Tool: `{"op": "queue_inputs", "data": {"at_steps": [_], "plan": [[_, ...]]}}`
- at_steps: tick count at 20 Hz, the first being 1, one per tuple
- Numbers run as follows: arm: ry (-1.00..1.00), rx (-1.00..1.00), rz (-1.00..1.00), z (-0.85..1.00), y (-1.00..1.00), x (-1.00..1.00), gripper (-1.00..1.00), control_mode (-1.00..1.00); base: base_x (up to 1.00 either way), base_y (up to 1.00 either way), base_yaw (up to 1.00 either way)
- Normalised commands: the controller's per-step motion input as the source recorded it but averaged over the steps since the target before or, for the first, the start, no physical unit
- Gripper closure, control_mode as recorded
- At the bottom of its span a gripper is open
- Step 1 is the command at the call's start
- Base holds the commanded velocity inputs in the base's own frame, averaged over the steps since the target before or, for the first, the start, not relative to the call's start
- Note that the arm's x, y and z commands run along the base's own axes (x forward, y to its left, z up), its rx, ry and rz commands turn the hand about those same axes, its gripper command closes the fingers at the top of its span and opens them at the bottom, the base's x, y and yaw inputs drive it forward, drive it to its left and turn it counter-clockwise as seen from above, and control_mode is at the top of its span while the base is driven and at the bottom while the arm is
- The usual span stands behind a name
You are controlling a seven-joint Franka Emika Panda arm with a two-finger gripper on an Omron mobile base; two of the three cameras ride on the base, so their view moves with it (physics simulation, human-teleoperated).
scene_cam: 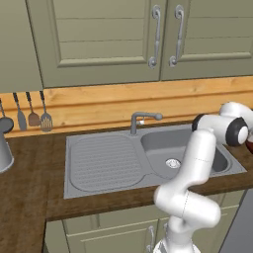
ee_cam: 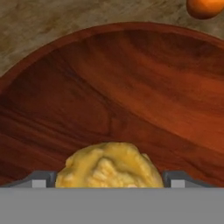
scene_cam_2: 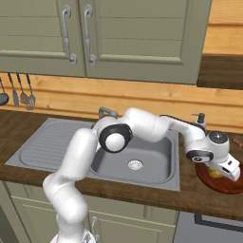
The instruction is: Pick the squash from the sink and place it in the bowl. Then pick the bowl and place it in the microwave. Then close the microwave door and press the start button.
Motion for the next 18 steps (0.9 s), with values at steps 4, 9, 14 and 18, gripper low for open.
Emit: {"op": "queue_inputs", "data": {"at_steps": [4, 9, 14, 18], "plan": [[-0.05, 0.0, 0.0, 0.0, 0.0, 0.0, -1.0, -1.0, 0.0, 0.0, 0.0], [-0.13, -0.05, 0.0, 0.34, 0.11, -0.05, -1.0, -1.0, 0.0, 0.0, 0.0], [-0.11, -0.11, 0.03, 0.24, 0.72, -0.36, -1.0, -1.0, 0.0, 0.0, 0.0], [0.0, -0.15, 0.09, 0.13, 0.86, -0.32, -1.0, -1.0, 0.0, 0.0, 0.0]]}}
